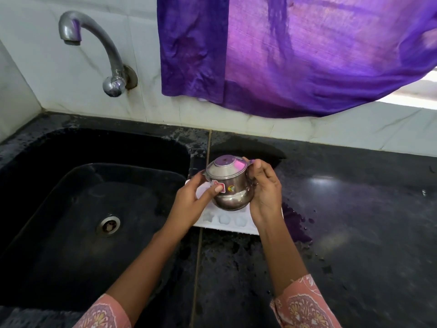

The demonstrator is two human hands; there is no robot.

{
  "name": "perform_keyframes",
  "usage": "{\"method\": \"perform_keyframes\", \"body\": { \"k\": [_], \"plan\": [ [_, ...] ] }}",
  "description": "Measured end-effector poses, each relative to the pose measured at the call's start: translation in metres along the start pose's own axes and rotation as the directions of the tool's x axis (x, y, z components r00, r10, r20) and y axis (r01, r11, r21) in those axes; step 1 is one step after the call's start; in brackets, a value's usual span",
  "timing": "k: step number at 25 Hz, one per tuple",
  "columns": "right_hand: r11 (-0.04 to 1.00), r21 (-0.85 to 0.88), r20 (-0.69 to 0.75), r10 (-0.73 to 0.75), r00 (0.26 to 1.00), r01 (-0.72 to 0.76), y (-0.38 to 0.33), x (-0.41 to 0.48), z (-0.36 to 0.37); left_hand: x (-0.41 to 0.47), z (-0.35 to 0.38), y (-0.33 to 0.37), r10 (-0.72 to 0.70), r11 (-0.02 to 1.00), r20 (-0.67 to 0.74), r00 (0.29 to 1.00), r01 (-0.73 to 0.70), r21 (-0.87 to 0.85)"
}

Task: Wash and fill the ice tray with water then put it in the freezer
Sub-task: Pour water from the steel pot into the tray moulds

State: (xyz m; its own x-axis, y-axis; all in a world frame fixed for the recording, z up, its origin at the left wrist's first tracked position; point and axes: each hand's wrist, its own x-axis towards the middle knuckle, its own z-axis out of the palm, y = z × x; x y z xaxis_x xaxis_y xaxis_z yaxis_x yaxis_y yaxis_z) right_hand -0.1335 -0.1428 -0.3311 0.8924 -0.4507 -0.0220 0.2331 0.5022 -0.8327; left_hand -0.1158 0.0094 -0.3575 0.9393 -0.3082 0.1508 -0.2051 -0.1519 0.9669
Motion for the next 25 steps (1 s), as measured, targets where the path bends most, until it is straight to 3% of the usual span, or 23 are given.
{"method": "perform_keyframes", "body": {
  "k": [7, 13, 25],
  "plan": [
    [0.959, -0.284, -0.074, -0.021, 0.997, -0.001, -0.002, 0.033, -0.007, 0.045, 0.009, 0.000, -0.043, 0.990, -0.048, 0.998, 0.036, -0.135],
    [0.958, -0.285, -0.113, 0.002, 0.994, -0.034, 0.004, 0.071, -0.013, 0.091, 0.016, -0.005, -0.036, 0.983, 0.047, 0.998, 0.043, -0.176],
    [0.958, -0.274, -0.141, 0.051, 0.989, -0.089, 0.024, 0.097, -0.022, 0.116, 0.024, -0.036, -0.107, 0.984, 0.056, 0.993, 0.114, -0.139]
  ]
}}
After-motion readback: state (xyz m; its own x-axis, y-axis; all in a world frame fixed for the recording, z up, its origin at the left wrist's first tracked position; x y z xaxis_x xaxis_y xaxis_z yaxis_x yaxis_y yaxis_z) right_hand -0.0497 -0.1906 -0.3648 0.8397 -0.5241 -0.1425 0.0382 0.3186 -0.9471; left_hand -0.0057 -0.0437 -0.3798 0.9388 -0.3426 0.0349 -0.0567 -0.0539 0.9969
